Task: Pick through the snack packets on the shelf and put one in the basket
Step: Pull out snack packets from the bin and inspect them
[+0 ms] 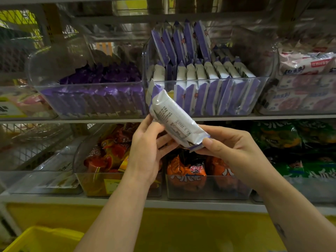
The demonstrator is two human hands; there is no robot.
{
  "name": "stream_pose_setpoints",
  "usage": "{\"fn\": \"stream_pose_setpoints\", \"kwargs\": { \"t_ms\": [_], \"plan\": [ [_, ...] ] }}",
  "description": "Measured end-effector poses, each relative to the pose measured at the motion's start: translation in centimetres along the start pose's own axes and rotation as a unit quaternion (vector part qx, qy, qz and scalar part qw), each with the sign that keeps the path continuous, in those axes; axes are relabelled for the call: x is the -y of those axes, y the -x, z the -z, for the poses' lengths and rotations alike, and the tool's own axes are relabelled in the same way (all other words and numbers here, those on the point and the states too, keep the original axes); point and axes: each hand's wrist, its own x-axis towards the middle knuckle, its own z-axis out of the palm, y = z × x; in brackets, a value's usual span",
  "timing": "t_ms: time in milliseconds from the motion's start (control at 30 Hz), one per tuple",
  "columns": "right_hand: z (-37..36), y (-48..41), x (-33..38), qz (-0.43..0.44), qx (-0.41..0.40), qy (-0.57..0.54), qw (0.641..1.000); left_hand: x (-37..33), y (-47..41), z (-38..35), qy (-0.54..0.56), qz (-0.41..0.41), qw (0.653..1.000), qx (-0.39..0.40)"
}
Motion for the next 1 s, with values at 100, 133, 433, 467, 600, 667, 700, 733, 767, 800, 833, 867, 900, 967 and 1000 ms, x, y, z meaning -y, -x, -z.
{"fn": "stream_pose_setpoints", "kwargs": {
  "t_ms": [100,133,433,467,600,667,700,733,767,800,833,867,900,967,1000],
  "plan": [
    [0.0,0.0,0.0,0.001,0.006,-0.005,1.000,0.1,-0.1,0.1,0.012,0.004,1.000,-0.014],
    [0.0,0.0,0.0,0.000,0.006,-0.008,1.000,0.1,-0.1,0.1,0.013,0.005,1.000,-0.017],
    [-0.3,-0.8,0.9,0.001,-0.052,-0.173,0.984,-2.3,0.9,-0.5,-0.182,-0.083,0.979,0.027],
    [-0.4,-1.2,1.3,-0.001,-0.064,-0.201,0.978,-2.7,1.0,-0.6,-0.210,-0.096,0.971,0.054],
    [-1.8,-2.7,2.7,0.010,-0.105,-0.220,0.970,-4.5,1.3,-0.9,-0.265,-0.116,0.953,0.085],
    [-2.4,-3.6,3.6,0.014,-0.105,-0.181,0.978,-5.8,1.1,-1.0,-0.284,-0.142,0.946,0.061],
    [-2.5,-4.0,4.0,0.017,-0.099,-0.150,0.984,-6.7,0.9,-1.0,-0.304,-0.161,0.938,0.048],
    [-2.5,-4.4,4.5,0.019,-0.093,-0.114,0.989,-7.6,0.6,-1.1,-0.325,-0.180,0.928,0.035],
    [-2.5,-4.9,5.1,0.020,-0.090,-0.071,0.993,-8.7,0.2,-1.2,-0.341,-0.198,0.919,0.025],
    [-2.4,-5.5,5.6,0.020,-0.090,-0.018,0.996,-9.8,-0.3,-1.3,-0.348,-0.212,0.913,0.015],
    [-2.4,-6.0,6.2,0.022,-0.089,0.043,0.995,-10.8,-0.7,-1.5,-0.350,-0.222,0.910,0.002],
    [-2.3,-6.6,6.8,0.027,-0.084,0.105,0.991,-11.8,-1.2,-1.6,-0.356,-0.232,0.905,-0.014],
    [-2.2,-7.3,7.4,0.033,-0.077,0.163,0.983,-12.7,-1.6,-1.8,-0.371,-0.245,0.895,-0.028],
    [-1.9,-8.6,8.5,0.031,-0.062,0.244,0.967,-14.3,-2.8,-2.3,-0.423,-0.277,0.862,-0.040],
    [-1.7,-9.2,8.9,0.027,-0.055,0.270,0.961,-15.0,-3.4,-2.5,-0.450,-0.290,0.844,-0.041]
  ]
}}
